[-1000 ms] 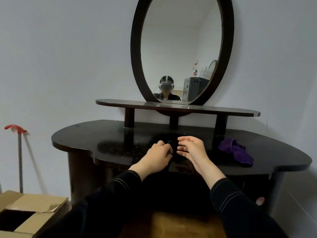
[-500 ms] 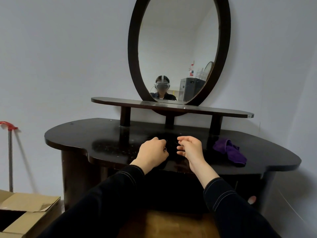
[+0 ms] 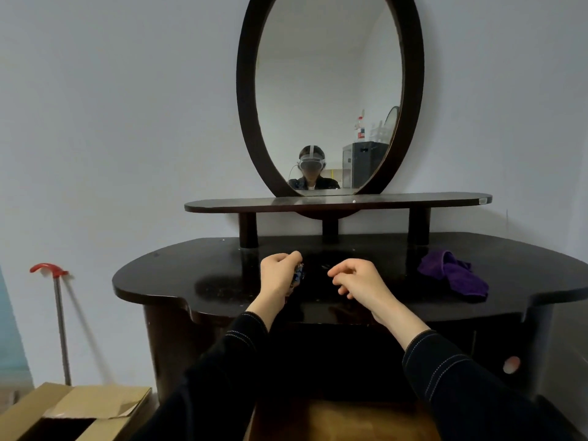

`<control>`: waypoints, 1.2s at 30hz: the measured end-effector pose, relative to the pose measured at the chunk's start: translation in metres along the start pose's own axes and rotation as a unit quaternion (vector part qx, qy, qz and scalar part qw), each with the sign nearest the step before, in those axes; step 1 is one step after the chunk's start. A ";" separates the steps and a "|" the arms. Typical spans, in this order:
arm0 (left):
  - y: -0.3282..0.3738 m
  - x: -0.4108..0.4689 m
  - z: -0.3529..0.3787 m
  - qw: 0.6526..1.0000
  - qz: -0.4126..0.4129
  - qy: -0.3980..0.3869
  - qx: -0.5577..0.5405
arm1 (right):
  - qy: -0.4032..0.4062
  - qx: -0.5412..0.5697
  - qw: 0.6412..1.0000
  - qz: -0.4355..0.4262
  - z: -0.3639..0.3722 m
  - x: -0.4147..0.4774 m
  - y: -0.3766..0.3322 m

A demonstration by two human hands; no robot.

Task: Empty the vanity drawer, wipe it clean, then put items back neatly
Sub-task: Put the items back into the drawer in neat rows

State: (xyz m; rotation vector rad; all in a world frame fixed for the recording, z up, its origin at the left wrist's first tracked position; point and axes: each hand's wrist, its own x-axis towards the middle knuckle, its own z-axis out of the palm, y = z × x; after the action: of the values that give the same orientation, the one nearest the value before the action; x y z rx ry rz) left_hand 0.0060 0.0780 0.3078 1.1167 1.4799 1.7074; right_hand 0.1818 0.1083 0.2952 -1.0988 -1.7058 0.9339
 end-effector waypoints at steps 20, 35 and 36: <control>0.000 -0.001 0.011 0.935 -0.152 0.066 -0.315 | -0.116 -0.040 0.992 -0.040 0.035 -0.001 -0.012; -0.003 -0.002 0.008 0.788 -0.182 0.000 -0.588 | -0.030 0.013 0.999 -0.017 0.039 0.000 -0.014; -0.003 -0.002 0.007 0.788 -0.177 0.003 -0.590 | -0.015 0.050 0.999 -0.013 0.036 -0.001 -0.014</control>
State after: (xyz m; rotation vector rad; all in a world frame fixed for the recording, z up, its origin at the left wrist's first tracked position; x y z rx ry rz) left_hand 0.0130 0.0801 0.3050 0.1183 0.3150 1.8177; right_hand 0.1448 0.0981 0.2956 -1.0000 -1.6755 1.0119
